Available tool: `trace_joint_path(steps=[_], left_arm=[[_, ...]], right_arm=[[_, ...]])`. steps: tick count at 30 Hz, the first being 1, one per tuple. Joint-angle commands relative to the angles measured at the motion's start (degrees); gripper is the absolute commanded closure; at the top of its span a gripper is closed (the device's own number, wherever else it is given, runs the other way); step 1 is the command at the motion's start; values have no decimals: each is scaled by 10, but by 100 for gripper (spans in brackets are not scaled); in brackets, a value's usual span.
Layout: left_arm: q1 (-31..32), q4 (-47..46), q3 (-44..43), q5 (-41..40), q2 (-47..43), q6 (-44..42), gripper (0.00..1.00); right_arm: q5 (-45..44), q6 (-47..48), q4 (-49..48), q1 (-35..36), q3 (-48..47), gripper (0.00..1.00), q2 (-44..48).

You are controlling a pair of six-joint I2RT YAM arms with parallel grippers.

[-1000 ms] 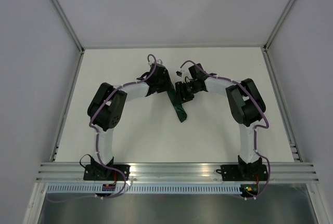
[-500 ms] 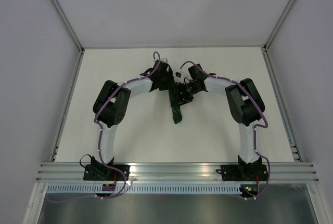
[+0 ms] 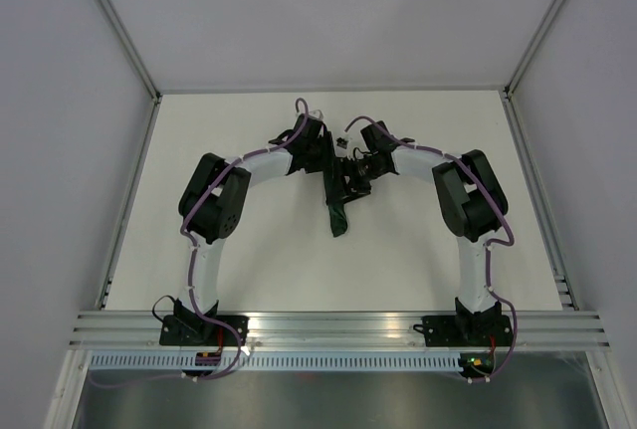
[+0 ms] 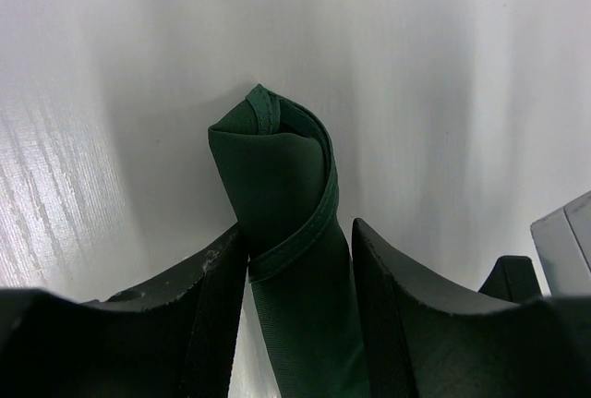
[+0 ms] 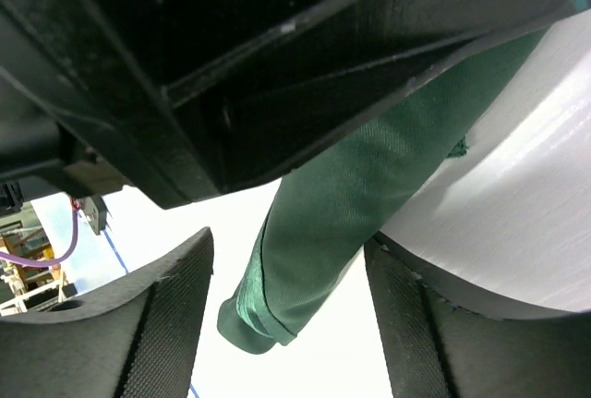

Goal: Fold the napkin, place the utensils inside, and roll it up
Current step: Roll the napkin with the utensil

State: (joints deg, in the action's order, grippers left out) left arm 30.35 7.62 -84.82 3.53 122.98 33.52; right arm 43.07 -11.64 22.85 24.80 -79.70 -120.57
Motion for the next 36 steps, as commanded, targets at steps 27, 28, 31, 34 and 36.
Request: trace_joint_path(steps=[27,28,31,34,36], left_arm=[[-9,29,-10,-6,-101,-93,34],[-13,32,-4,-6,-118,-97,33],[-25,37,12,-1,-154,-106,33],[-35,47,57,0,-223,-118,33],[-42,50,83,0,-286,-124,33]], right_arm=[[-33,58,81,-30,-1,23,56],[-33,62,83,-32,0,23,68],[-33,83,92,-40,2,23,96],[-23,102,92,-59,16,22,132],[-21,112,95,-79,25,22,154]])
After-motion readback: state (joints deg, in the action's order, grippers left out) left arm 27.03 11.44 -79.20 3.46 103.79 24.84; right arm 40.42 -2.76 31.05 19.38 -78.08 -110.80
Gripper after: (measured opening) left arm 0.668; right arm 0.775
